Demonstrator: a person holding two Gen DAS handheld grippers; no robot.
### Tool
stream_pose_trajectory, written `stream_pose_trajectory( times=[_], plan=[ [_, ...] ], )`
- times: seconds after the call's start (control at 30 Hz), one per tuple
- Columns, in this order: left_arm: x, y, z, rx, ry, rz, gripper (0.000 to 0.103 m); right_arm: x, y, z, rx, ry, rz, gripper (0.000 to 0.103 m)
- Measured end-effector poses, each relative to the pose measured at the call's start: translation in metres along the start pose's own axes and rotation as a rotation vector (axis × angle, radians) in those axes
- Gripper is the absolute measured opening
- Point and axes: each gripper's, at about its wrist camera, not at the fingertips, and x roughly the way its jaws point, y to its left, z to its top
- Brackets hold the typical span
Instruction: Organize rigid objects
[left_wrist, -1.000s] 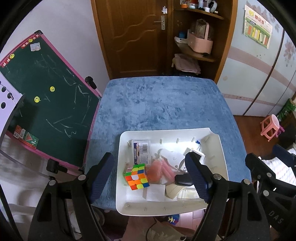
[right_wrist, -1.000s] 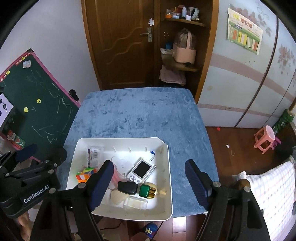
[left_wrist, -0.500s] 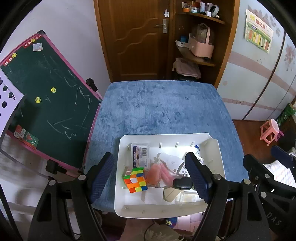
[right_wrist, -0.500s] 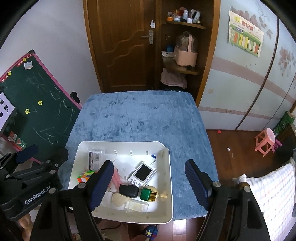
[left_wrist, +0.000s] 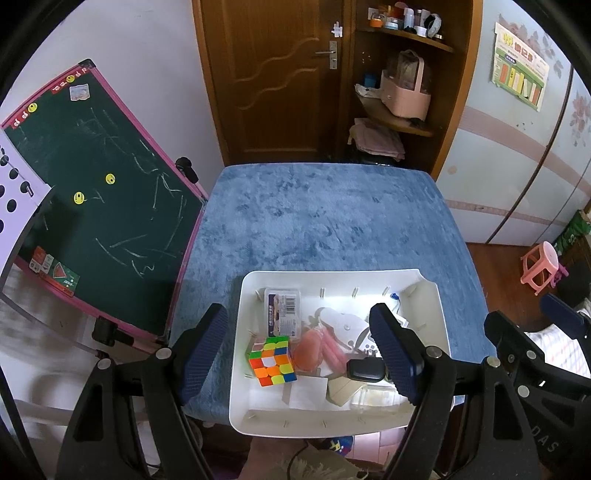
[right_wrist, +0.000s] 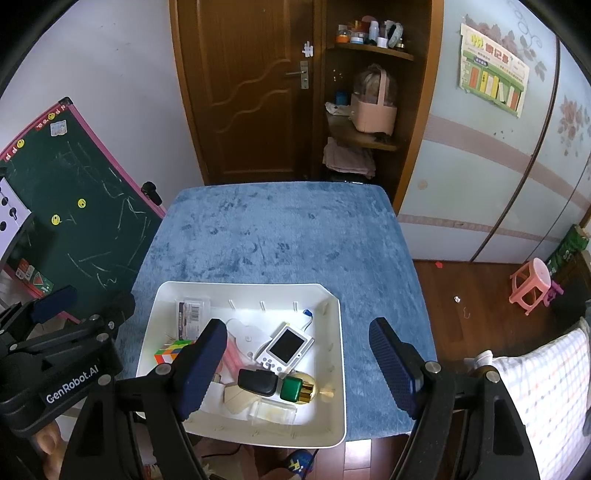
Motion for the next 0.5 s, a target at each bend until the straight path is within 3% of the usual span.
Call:
stream_pose_trajectory(
  times=[0.5],
  plan=[
    [0.0001,-0.0029,-0.0007,-0.001,0.0,0.003,0.082,0.0017,-0.0027,0.0009,0.0,0.0,0.005,0.08]
  ],
)
